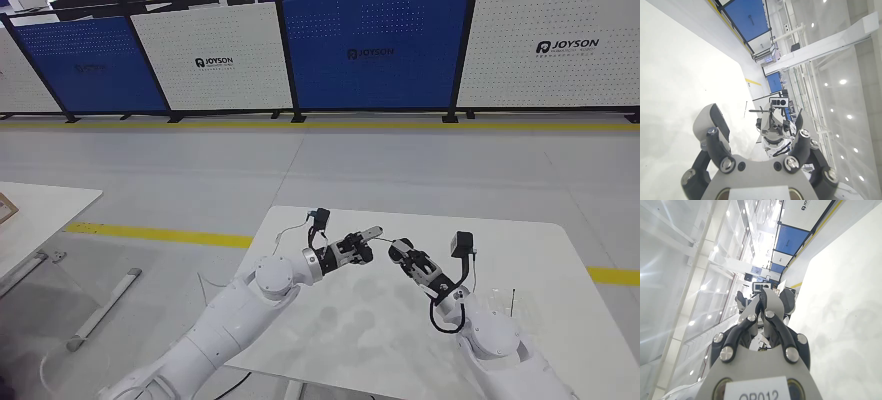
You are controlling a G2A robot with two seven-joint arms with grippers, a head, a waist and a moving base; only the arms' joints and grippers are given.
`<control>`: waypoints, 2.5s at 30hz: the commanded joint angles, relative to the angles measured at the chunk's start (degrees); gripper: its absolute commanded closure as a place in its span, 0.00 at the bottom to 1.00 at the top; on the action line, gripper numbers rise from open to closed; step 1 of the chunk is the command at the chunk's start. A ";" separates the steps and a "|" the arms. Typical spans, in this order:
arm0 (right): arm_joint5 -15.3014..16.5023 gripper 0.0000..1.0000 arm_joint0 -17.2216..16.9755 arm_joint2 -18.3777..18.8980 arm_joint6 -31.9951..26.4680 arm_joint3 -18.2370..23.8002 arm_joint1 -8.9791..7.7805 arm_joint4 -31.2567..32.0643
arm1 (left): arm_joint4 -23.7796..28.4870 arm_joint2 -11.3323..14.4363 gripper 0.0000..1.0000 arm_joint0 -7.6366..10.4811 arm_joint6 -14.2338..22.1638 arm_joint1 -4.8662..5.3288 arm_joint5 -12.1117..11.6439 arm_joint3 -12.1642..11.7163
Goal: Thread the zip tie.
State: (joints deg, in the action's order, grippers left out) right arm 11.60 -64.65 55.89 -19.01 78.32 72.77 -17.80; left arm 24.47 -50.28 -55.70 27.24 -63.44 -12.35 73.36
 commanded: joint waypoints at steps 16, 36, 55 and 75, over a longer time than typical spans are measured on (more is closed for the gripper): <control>0.00 1.00 0.00 0.00 0.00 0.00 0.00 0.00 | 0.81 -0.94 0.84 -0.06 1.67 -0.70 -0.99 -0.67; 0.00 1.00 0.00 0.00 0.00 0.00 0.00 0.00 | 1.55 -1.74 1.00 -0.57 4.13 -1.33 -0.50 -0.06; -0.57 0.00 -1.67 1.86 -0.44 1.67 0.01 0.60 | 0.58 -3.99 1.00 -1.44 5.34 -1.21 0.92 1.28; -1.21 0.00 -6.82 9.56 -4.42 5.76 -1.44 -1.29 | -4.74 -6.08 1.00 -4.01 4.49 -0.28 3.33 3.42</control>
State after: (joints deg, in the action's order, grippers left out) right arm 10.39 -71.47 65.45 -23.42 84.07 71.33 -19.09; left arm 19.73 -56.36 -59.71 31.74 -63.72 -9.02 76.78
